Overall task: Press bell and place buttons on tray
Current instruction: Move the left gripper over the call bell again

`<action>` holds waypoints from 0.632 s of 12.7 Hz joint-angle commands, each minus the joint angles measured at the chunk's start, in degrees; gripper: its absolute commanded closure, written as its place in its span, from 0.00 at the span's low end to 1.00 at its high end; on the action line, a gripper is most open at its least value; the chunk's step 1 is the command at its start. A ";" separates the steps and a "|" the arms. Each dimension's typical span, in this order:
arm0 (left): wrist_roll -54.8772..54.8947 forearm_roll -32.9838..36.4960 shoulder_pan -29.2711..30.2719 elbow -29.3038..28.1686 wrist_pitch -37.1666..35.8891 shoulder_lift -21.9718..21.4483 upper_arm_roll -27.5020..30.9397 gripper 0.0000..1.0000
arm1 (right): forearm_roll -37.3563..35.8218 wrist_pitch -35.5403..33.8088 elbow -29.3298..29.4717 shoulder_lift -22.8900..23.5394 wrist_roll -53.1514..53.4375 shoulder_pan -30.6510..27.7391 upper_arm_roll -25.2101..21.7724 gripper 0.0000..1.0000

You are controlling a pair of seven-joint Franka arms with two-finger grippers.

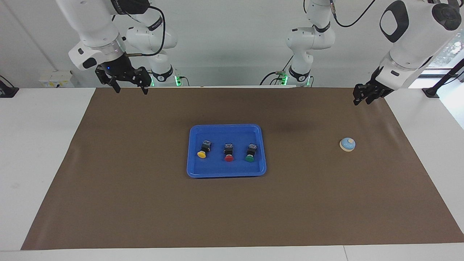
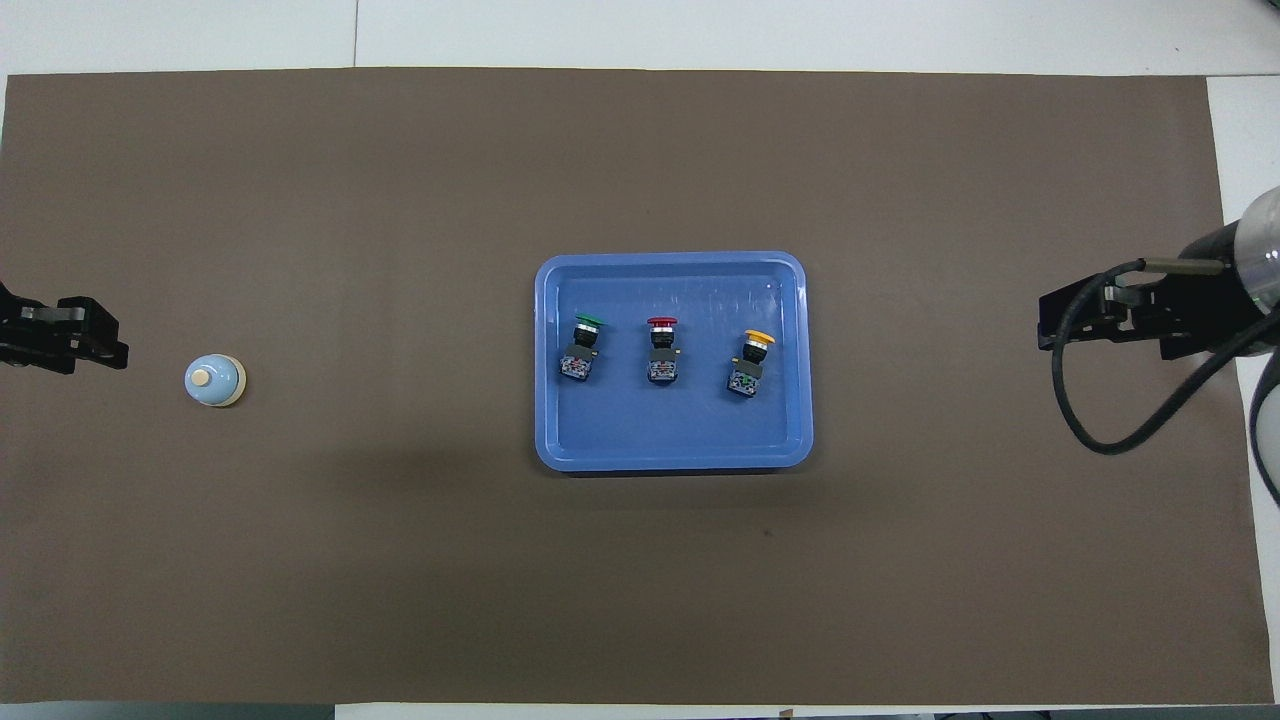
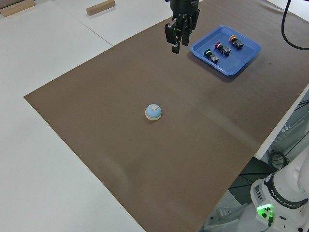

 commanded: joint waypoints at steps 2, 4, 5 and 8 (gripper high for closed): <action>0.07 0.26 1.71 -7.27 7.03 -2.54 0.65 1.00 | 1.27 1.33 -1.74 -0.22 -3.60 -1.39 -0.96 0.00; 0.33 0.26 3.38 -13.87 14.15 -3.08 0.65 1.00 | 1.18 2.20 -1.56 0.48 -3.78 0.19 -2.80 0.00; 0.77 0.35 4.52 -16.51 17.48 -2.30 0.65 1.00 | 1.01 2.73 -1.48 0.58 -3.86 0.63 -3.16 0.00; 3.85 0.35 6.19 -22.75 27.59 1.57 0.65 1.00 | -1.01 2.21 -1.39 0.66 -6.76 0.11 -2.81 0.00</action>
